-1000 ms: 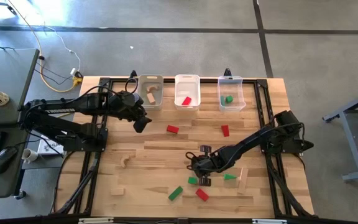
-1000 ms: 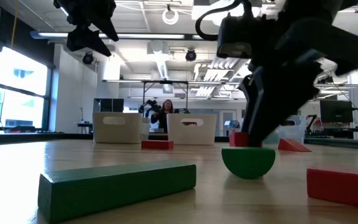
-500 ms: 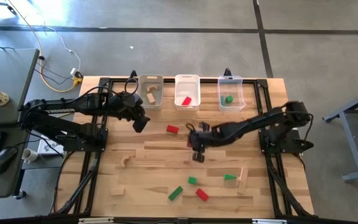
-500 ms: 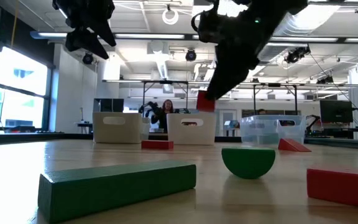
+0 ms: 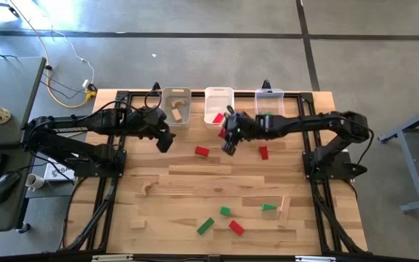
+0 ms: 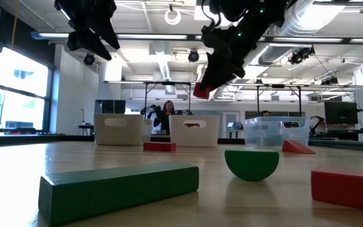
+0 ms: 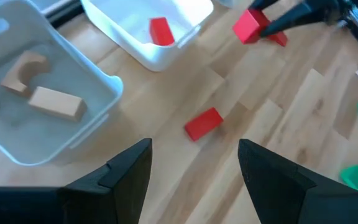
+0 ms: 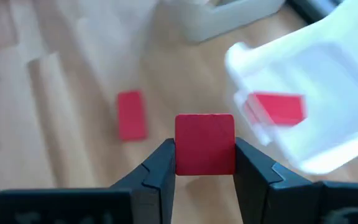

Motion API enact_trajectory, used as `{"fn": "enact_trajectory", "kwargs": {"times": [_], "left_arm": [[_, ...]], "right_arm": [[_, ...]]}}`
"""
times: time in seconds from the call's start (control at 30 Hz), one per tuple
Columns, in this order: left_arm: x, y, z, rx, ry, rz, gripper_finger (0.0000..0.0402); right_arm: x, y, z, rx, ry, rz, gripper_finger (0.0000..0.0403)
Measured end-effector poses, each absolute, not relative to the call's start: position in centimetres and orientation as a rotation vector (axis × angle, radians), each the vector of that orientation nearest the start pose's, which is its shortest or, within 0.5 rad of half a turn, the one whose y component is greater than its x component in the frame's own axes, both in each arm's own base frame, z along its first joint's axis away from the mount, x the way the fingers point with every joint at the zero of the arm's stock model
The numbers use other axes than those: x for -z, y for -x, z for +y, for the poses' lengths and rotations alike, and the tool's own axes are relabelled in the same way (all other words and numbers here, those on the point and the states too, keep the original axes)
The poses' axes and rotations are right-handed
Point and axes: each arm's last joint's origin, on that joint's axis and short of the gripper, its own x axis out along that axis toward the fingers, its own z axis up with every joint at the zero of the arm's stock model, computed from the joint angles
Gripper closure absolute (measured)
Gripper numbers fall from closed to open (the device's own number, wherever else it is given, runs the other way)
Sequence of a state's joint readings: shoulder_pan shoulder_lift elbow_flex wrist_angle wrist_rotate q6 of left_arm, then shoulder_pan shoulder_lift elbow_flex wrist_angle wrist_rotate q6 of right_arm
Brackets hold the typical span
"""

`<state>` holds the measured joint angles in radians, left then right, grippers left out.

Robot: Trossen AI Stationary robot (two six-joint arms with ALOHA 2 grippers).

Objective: Sort & place blocks by color
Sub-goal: Put the red block into the white bin

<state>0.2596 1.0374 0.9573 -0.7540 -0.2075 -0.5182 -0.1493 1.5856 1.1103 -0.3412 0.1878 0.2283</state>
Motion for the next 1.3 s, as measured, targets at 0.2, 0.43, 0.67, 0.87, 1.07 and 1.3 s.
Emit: {"fn": "enact_trajectory", "kwargs": {"times": [0.2,0.43,0.67,0.87,1.07,1.3], "left_arm": [[-30.0,-19.0,6.0,-0.735,0.465,0.683,0.0177],[-30.1,-18.9,6.2,-0.823,0.449,0.652,0.0177],[-30.1,-18.9,6.2,-0.864,0.502,0.619,0.0177],[-30.1,-18.9,6.2,-0.864,0.527,0.612,0.0177],[-30.1,-18.9,6.2,-0.862,0.527,0.614,0.0177],[-30.1,-18.9,6.2,-0.852,0.490,0.628,0.0177]], "right_arm": [[-24.3,-32.5,-9.8,0.498,-0.184,0.725,0.0302],[-24.6,-31.2,-14.2,0.582,-0.199,0.680,0.0302],[-24.2,-30.8,-16.7,0.596,-0.240,0.640,0.0302],[-22.6,-31.4,-17.5,0.572,-0.263,0.659,0.0302],[-21.6,-31.7,-17.7,0.574,-0.285,0.683,0.0302],[-21.4,-31.7,-17.7,0.598,-0.339,0.676,0.0302]]}}
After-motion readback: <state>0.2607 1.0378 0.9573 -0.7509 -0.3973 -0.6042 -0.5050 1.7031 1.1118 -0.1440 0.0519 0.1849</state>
